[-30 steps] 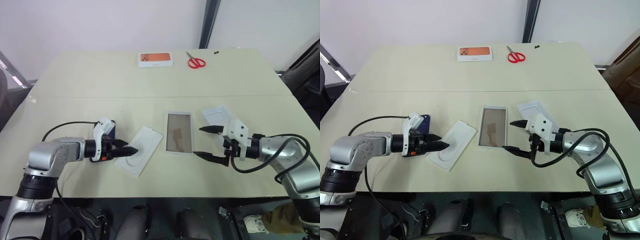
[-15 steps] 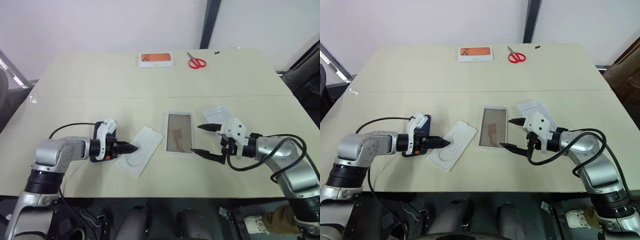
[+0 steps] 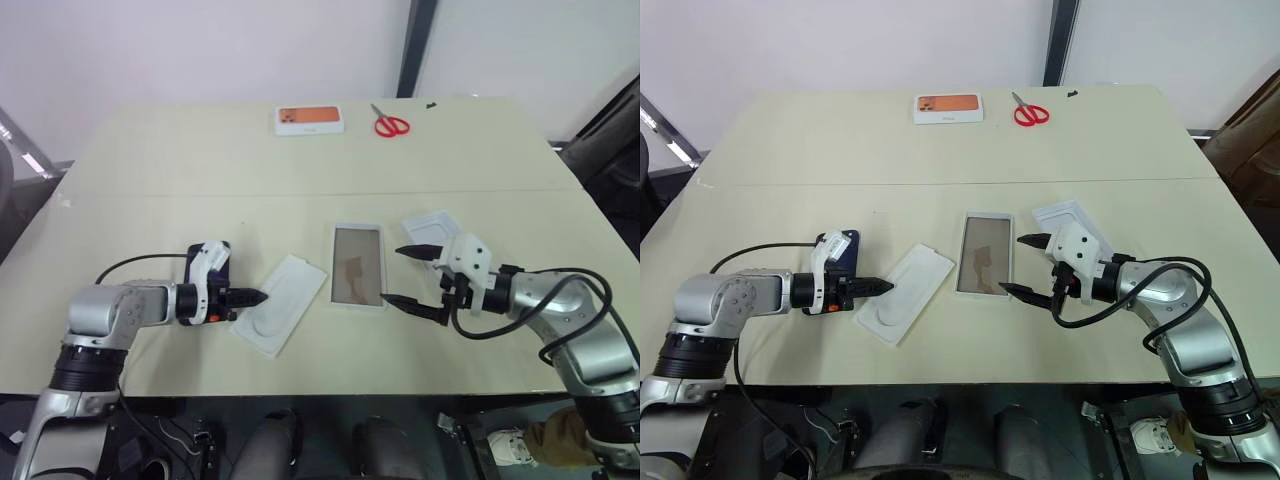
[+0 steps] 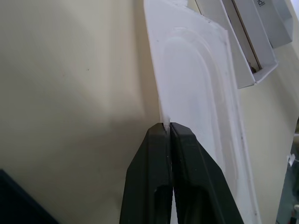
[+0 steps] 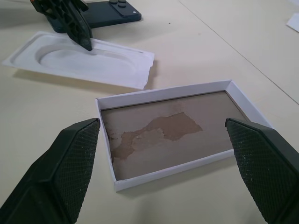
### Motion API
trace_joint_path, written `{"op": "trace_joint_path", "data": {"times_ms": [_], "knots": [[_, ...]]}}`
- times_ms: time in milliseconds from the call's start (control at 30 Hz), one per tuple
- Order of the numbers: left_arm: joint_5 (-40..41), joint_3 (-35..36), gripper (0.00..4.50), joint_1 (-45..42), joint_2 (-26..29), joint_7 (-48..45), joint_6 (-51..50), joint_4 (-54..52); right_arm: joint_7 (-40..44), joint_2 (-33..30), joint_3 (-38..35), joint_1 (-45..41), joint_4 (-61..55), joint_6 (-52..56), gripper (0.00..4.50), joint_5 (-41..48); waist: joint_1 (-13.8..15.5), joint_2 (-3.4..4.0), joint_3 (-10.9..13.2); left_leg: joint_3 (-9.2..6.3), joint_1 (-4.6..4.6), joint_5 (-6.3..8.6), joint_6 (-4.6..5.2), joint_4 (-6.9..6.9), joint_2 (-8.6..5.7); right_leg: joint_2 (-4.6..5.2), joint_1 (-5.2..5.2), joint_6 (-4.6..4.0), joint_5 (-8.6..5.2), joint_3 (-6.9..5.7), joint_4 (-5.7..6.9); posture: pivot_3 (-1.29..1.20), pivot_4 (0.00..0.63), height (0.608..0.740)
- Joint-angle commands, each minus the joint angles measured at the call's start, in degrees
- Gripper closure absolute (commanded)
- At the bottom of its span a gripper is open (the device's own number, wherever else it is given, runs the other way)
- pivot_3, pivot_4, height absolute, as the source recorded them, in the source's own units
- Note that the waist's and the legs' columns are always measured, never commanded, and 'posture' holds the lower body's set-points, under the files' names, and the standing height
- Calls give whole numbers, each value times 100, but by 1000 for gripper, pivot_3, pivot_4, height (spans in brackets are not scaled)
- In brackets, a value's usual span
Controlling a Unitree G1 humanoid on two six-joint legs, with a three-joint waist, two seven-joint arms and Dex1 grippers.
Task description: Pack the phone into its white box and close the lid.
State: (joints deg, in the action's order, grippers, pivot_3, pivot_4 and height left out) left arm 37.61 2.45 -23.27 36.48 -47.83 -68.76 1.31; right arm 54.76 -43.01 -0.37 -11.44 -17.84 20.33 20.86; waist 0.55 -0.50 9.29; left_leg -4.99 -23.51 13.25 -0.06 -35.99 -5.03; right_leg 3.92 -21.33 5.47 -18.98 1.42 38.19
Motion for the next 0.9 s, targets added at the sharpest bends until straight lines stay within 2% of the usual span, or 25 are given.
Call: {"op": "trace_joint_path", "data": {"times_ms": [33, 200, 467, 567, 700, 900], "knots": [[81, 169, 4402, 89, -102, 204, -273, 139, -36, 38, -66, -49, -132, -131, 0, 4, 5, 0, 0, 0, 0, 0, 0, 0, 0, 0, 0, 0, 0, 0, 0, 0, 150, 734], [246, 563, 4402, 3, -320, 452, -433, 172, -32, 74, -14, -79, -118, -135, 0, -22, 7, -1, 0, 0, 0, 0, 0, -3, 0, 0, -1, 0, 0, -1, 0, 0, 150, 734], [525, 1033, 4402, -163, -363, 613, -685, 225, -44, 218, 105, -189, -73, -127, 0, -56, -7, -3, 2, -1, 0, -1, -1, 0, 0, -2, -1, 0, 0, 0, 3, 0, 150, 734], [780, 1448, 4402, -357, -531, 741, -745, 212, 19, 250, 221, -154, -126, -88, 0, -17, 8, -8, 5, 0, -2, -1, -1, -2, 0, -2, -3, 1, 0, -1, 3, 0, 150, 734], [956, 1949, 4402, -548, -978, 1064, -349, 244, 87, 357, 804, -291, -17, -180, 0, -366, 14, -11, 6, -3, -2, -1, -2, -8, 0, -2, -4, 1, 1, -4, 2, 0, 150, 734], [1016, 2016, 4402, -486, -1357, 1412, -30, -72, 266, 260, 1570, -622, 560, 43, 0, -1028, -7, -12, 7, 0, -2, -2, -4, -6, -1, -4, -4, 3, 2, -2, 2, 0, 150, 734]]}}
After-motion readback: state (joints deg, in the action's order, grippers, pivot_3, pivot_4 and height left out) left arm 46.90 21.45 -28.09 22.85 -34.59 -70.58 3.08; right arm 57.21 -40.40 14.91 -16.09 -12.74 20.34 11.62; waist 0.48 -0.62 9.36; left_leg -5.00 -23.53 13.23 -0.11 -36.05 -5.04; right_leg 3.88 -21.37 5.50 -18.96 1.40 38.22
